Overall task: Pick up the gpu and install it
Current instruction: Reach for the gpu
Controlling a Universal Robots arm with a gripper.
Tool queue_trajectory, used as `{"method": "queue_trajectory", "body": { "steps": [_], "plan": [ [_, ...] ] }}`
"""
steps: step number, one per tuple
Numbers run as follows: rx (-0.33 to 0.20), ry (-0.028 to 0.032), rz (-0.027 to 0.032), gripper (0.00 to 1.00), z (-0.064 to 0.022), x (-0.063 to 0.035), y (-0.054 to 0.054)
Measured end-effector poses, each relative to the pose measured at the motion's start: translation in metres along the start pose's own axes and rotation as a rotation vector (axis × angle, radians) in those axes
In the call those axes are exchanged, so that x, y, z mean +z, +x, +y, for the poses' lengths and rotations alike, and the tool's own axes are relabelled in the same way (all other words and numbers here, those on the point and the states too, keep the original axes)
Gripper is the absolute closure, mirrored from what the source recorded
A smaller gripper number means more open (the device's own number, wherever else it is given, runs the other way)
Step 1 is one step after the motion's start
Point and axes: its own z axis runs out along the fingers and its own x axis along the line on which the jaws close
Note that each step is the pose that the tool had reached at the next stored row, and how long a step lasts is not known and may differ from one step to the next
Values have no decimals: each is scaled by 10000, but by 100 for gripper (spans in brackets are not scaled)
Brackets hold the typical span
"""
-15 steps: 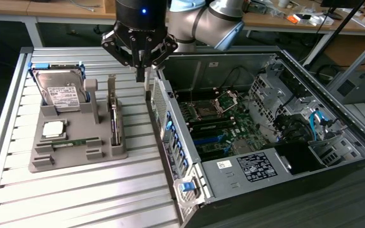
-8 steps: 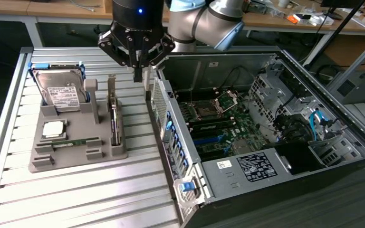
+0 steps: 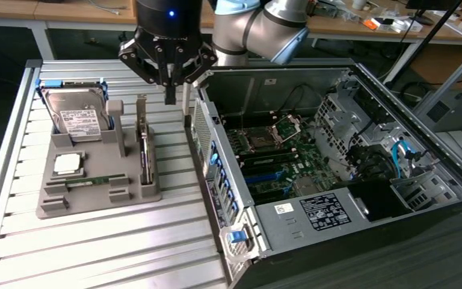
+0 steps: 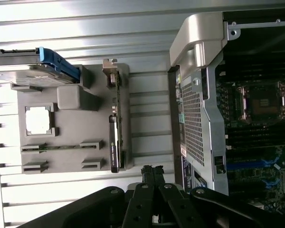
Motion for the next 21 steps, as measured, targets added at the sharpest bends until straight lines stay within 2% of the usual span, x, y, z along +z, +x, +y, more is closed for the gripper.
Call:
{"method": "queue_trajectory", "body": {
  "steps": [21],
  "plan": [
    [0,0,0,89,-13,-5,171]
  ]
}}
